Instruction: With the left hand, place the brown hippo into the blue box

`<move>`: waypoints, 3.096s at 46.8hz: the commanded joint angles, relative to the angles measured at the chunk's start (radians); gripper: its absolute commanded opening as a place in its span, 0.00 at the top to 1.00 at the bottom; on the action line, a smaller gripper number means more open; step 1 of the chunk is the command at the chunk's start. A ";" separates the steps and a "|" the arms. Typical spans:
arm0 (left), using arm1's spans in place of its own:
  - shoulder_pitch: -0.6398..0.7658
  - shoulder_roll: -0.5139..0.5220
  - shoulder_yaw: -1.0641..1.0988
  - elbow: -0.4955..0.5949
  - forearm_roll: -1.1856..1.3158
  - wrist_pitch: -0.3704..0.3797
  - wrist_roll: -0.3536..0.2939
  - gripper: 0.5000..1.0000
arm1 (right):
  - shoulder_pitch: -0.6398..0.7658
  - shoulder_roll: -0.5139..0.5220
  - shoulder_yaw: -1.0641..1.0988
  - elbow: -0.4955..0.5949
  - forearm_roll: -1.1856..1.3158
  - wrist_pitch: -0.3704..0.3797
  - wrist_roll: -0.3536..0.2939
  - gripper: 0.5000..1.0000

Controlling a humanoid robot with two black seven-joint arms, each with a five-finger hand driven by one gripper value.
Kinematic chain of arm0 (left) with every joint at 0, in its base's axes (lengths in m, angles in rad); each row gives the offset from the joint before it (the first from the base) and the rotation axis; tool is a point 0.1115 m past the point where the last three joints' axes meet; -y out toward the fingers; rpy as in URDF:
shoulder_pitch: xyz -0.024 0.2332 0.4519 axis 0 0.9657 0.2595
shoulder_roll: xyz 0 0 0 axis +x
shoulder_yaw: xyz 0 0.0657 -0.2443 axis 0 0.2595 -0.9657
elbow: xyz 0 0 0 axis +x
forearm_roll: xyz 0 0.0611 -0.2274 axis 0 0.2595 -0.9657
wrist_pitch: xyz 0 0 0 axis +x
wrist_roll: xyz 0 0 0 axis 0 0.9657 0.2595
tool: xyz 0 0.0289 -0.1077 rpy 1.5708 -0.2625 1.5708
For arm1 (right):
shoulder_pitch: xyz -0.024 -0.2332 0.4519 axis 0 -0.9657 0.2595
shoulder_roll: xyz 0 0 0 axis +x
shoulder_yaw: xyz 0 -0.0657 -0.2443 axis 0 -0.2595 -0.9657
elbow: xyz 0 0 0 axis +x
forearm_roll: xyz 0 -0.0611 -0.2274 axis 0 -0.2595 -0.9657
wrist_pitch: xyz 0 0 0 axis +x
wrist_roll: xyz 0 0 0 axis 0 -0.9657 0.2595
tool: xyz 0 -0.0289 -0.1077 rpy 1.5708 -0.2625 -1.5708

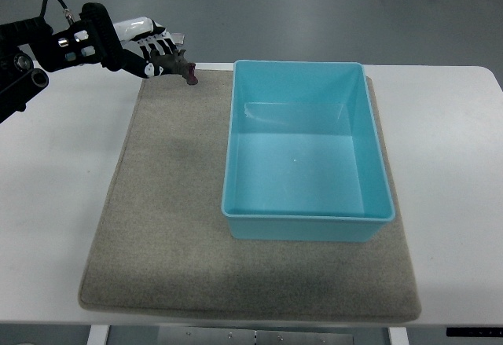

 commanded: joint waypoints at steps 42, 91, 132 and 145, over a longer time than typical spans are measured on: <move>-0.133 -0.221 0.195 -0.286 0.000 -0.046 0.054 1.00 | 0.000 0.000 0.000 0.000 0.000 0.000 0.000 0.13; -0.090 -0.278 0.318 -0.256 -0.017 0.016 0.064 0.17 | 0.000 0.000 0.000 0.000 0.000 0.000 0.000 0.13; -0.058 -0.243 -0.032 0.022 -0.571 0.108 0.067 0.02 | 0.000 0.000 0.000 0.000 0.000 0.000 0.000 0.13; -0.059 -0.245 -0.032 0.246 -0.833 0.154 0.069 0.02 | 0.000 0.000 0.000 0.000 0.000 0.000 0.000 0.13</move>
